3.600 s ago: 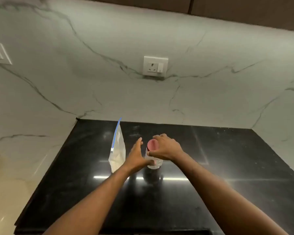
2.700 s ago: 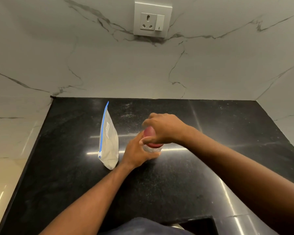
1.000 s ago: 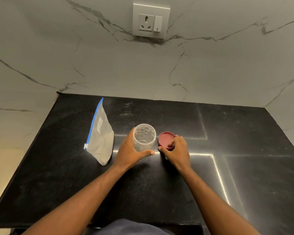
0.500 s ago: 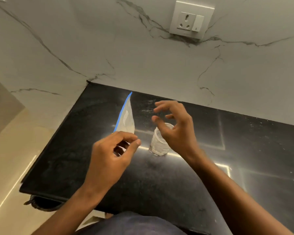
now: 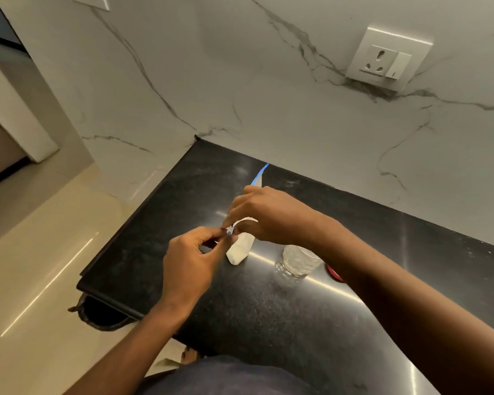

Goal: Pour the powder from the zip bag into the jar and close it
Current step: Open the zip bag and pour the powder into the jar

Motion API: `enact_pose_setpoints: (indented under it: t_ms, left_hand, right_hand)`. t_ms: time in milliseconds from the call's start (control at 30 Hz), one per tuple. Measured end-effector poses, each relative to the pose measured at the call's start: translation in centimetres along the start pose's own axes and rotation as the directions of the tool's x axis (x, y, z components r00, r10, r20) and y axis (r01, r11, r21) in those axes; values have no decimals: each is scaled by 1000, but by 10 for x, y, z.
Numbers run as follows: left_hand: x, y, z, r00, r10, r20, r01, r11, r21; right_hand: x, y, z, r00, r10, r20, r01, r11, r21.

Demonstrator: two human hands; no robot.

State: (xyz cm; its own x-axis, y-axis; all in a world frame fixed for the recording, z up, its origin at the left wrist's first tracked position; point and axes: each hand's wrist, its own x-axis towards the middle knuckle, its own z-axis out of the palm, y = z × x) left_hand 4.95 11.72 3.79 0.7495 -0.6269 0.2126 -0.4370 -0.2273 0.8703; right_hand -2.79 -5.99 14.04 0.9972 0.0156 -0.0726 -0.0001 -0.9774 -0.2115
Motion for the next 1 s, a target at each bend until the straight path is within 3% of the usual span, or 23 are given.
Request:
enact_pose_setpoints:
  t_ms: [500, 867, 1000]
  left_hand:
    - [-2, -6, -1, 954, 285, -90, -260, 941, 218]
    - [-4, -14, -2, 924, 365, -117, -328, 911, 251]
    - [1, -6, -2, 937, 339, -89, -308, 917, 253]
  right_hand:
    - [12, 8, -6, 986, -155, 62, 163, 970, -178]
    - [8, 108, -28, 991, 52, -122, -87, 950, -301]
    - [11, 114, -22, 989, 100, -112, -130, 945, -299]
